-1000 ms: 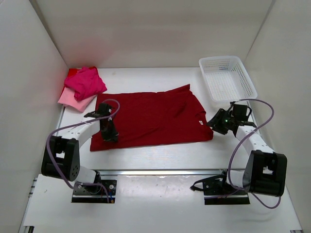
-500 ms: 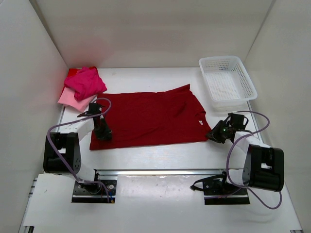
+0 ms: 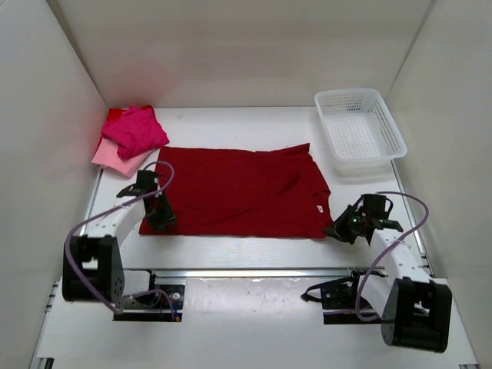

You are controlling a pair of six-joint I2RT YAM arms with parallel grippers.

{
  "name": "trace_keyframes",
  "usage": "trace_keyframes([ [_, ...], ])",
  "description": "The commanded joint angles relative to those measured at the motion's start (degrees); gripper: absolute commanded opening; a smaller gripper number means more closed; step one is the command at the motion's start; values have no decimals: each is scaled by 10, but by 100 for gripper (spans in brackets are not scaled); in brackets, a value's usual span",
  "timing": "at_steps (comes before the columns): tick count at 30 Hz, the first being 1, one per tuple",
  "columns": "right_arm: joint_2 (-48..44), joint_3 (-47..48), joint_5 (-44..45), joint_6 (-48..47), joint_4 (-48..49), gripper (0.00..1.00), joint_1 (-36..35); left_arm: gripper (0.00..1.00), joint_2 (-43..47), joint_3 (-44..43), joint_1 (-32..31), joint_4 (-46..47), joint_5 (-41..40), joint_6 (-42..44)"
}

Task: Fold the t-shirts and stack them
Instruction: Fold the flattened T-shirt at the center of the board, then pick up the 1/3-folded T-shirt from the center of the board.

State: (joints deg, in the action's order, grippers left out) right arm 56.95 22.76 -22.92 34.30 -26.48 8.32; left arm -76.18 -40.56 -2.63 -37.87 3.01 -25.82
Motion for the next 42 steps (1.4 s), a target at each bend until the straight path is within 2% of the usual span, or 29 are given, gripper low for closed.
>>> trace_keyframes([
  [1,-61,2,3,40,-79,1,4,48,51,32,21,-80,9,-7],
  [2,-73,4,-3,31,-113,5,15,51,54,19,6,-92,10,-11],
  [3,-88,12,6,27,-129,18,6,55,56,8,-13,-108,10,-12],
  [4,-103,20,25,24,-159,25,-5,61,54,0,-18,-113,19,-13],
  [5,-112,20,21,18,-177,41,-5,62,53,-15,-24,-113,26,-13],
  [6,-130,30,9,8,-186,52,11,66,45,-29,-23,-106,50,-12],
  [7,-135,46,14,2,-190,57,10,68,35,-55,-25,-98,70,-12],
  [8,-129,60,17,-4,-189,58,7,67,27,-72,-29,-99,73,-14],
  [10,-90,128,22,-16,-183,58,-1,65,-7,-154,-48,-93,70,-6],
  [12,-50,189,27,-35,-152,57,-15,50,-40,-222,-53,-90,56,-5],
  [13,-19,227,31,-48,-143,53,-28,39,-64,-260,-45,-87,56,-12],
  [14,19,263,38,-56,-123,42,-36,23,-88,-295,-35,-79,66,-18],
  [15,34,283,36,-70,-99,34,-44,16,-99,-307,-37,-65,64,-23],
  [16,71,316,26,-77,-67,16,-53,2,-115,-331,-35,-50,56,-32],
  [17,110,353,30,-80,-54,0,-66,0,-134,-339,-31,-35,56,-50],
  [20,212,449,40,-93,5,1,-105,0,-158,-324,-34,49,51,-95],
  [24,389,634,61,-136,-22,2,-132,2,-202,-316,-31,101,52,-147],
  [28,516,764,103,-166,-47,5,-142,4,-215,-315,-35,111,48,-151],
  [32,673,937,137,-187,-91,25,-145,13,-244,-348,-33,96,33,-143],
  [33,688,974,146,-187,-96,30,-147,14,-245,-355,-34,95,32,-143],
  [36,745,1009,154,-177,-100,37,-139,15,-259,-378,-40,81,32,-136],
  [38,769,1021,172,-185,-115,37,-146,15,-262,-385,-45,72,26,-123],
  [42,788,988,211,-211,-122,36,-186,15,-262,-373,-41,82,35,-126],
])
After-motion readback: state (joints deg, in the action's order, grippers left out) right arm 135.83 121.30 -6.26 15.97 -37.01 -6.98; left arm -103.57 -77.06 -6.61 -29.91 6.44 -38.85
